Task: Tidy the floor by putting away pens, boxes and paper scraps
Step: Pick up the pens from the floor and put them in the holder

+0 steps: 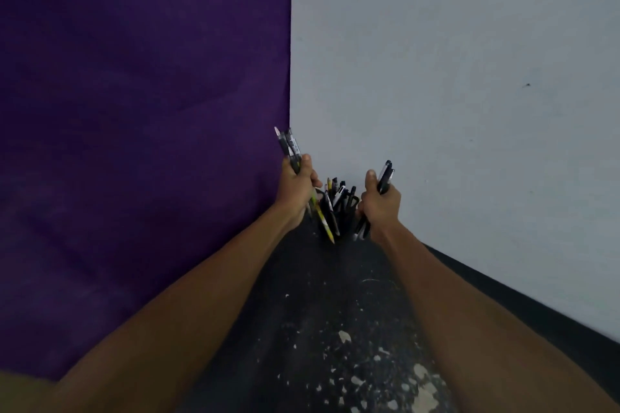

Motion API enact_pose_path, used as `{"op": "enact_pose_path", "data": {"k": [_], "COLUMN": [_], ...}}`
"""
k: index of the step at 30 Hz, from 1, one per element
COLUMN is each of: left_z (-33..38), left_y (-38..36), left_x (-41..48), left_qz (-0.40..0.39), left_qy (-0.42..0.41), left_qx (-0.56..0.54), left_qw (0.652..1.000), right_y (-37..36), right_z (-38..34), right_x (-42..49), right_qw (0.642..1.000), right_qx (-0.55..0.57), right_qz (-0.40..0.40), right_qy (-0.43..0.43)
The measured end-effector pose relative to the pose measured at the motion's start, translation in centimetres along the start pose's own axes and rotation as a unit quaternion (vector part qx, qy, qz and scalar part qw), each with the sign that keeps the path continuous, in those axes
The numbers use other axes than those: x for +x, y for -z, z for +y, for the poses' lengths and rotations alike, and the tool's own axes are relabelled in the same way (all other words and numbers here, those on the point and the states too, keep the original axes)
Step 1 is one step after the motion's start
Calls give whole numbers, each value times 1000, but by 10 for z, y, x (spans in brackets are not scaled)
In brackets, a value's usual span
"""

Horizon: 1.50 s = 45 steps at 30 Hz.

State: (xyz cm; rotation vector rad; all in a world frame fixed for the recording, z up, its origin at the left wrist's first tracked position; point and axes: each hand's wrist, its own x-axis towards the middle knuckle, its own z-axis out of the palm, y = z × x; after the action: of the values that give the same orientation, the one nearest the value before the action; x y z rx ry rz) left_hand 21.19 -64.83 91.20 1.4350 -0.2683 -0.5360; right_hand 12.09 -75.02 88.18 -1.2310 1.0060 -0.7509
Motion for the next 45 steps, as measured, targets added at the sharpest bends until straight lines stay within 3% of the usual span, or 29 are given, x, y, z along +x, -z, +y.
{"op": "enact_pose_path", "data": {"k": [13,24,33,39,45], "left_z": [-40,-53,-76,-100,-111], "left_y": [-36,-45,-58,-61,-69], "left_x": [81,109,116,117,116], "left_qz": [-8,-37,-51,-23,39], "left_qy": [-49,-80,-121,-132,-139], "left_qx": [29,50,76,121,247], "left_qw": [998,995,988,983,958], "right_y": [-31,-53,-56,-56,-57], "right_z": [35,34,54,64,71], "right_x": [78,108,124,126,122], "right_qw": [1000,997,996,992,986], "right_qx": [1,-23,-10,-29,-49], "right_qz": [8,28,34,29,17], "right_qy": [3,72,79,118,156]}}
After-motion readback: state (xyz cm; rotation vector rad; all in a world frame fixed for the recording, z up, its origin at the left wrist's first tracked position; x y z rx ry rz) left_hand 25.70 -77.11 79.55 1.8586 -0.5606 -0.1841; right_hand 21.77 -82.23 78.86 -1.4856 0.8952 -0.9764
